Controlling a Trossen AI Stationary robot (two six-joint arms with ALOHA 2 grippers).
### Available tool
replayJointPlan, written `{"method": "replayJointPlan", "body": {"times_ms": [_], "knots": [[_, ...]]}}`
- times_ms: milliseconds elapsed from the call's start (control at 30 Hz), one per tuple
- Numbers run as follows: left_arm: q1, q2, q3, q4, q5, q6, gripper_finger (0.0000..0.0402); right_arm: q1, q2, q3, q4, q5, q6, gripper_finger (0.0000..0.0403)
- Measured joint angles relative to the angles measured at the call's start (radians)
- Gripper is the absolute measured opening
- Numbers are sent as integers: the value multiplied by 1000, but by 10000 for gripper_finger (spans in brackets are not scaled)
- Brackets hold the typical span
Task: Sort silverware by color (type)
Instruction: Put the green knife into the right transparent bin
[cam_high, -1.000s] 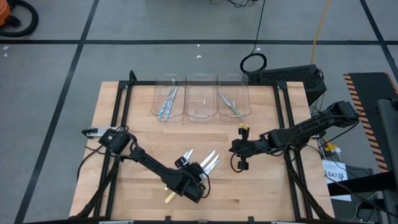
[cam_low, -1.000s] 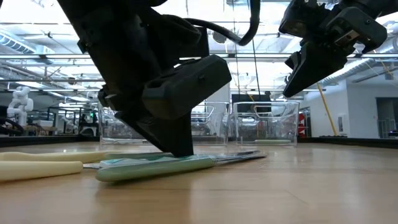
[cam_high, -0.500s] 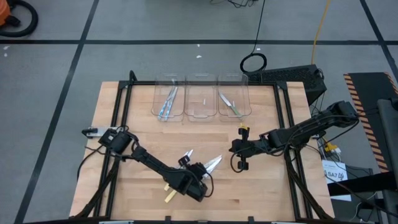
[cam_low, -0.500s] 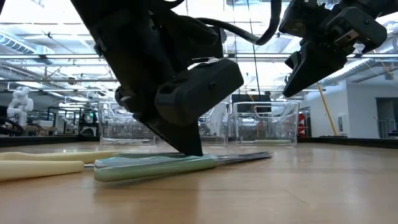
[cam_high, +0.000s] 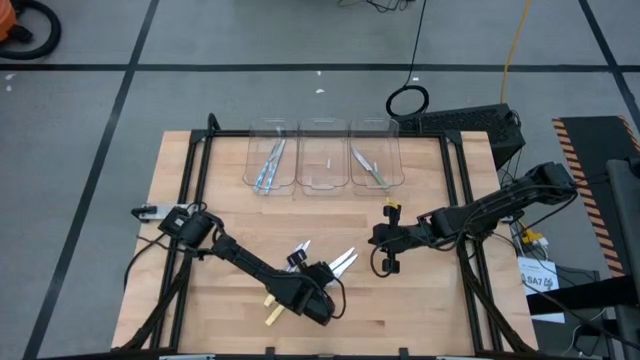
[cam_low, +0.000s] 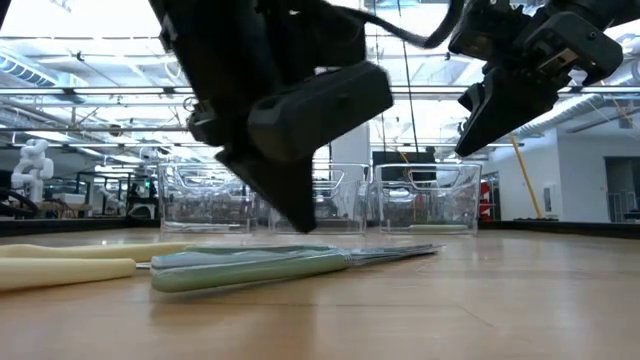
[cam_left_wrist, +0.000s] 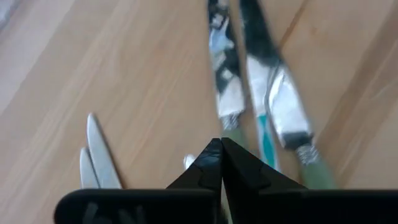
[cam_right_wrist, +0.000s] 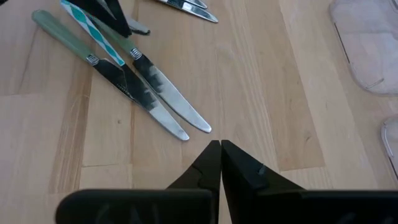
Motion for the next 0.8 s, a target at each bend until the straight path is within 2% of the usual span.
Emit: {"method": "replayJointPlan", "body": {"times_ms": [133,300,567,800], "knots": [[0,0,1,-59,45,-13,36,0,0,0,-4,0,1,9],[21,-1,1,-67,144,94,63,0,0,0,-6,-1,13,9],[88,-8,5,-69,306,183,66,0,0,0,-6,-1,3,9],[106,-13,72,-128,327,145,67,0,0,0,-6,-1,2,9]]}}
